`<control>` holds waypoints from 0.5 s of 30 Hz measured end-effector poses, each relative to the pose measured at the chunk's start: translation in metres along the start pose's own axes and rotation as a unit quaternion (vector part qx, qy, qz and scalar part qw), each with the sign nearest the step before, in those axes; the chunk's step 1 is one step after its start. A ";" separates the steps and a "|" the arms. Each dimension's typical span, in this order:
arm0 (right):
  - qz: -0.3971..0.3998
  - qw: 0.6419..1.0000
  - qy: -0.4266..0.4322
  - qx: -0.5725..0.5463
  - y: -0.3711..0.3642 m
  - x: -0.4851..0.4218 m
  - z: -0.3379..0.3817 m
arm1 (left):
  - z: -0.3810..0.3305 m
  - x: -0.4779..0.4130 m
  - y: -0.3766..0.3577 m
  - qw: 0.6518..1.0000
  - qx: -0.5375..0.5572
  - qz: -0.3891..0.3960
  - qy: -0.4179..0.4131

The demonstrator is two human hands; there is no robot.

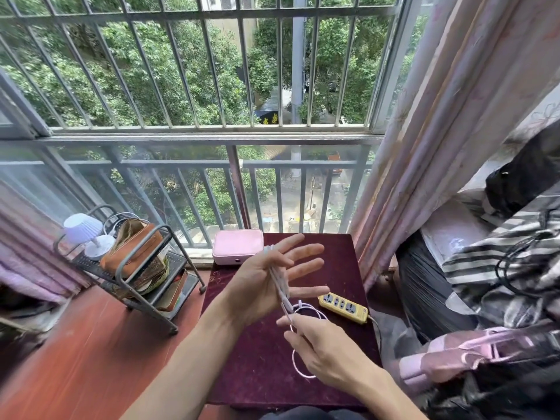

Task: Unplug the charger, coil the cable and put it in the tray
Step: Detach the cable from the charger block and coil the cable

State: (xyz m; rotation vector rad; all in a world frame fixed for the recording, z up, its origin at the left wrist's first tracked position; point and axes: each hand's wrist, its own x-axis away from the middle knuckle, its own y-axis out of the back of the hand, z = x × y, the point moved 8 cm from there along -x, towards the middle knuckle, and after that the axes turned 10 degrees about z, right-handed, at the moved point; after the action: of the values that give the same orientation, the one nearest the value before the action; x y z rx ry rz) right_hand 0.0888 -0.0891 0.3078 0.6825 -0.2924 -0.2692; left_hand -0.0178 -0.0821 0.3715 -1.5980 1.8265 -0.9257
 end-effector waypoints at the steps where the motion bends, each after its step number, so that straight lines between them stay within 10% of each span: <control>1: -0.006 1.000 0.007 0.019 0.003 0.003 0.002 | 0.000 0.001 0.007 1.000 -0.008 -0.008 0.005; 11: -0.023 0.983 0.075 0.167 0.066 0.019 0.054 | 0.035 0.014 0.061 0.972 -0.159 -0.132 0.110; 15: 0.027 0.988 0.082 0.132 0.096 0.012 0.067 | 0.064 0.010 0.039 0.960 -0.231 -0.057 0.146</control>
State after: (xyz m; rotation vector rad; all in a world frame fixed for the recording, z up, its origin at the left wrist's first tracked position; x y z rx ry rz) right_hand 0.0904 -0.0604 0.4219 0.9518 -0.1904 -0.1226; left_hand 0.0055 -0.0990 0.3013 -1.9434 2.3053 -0.8614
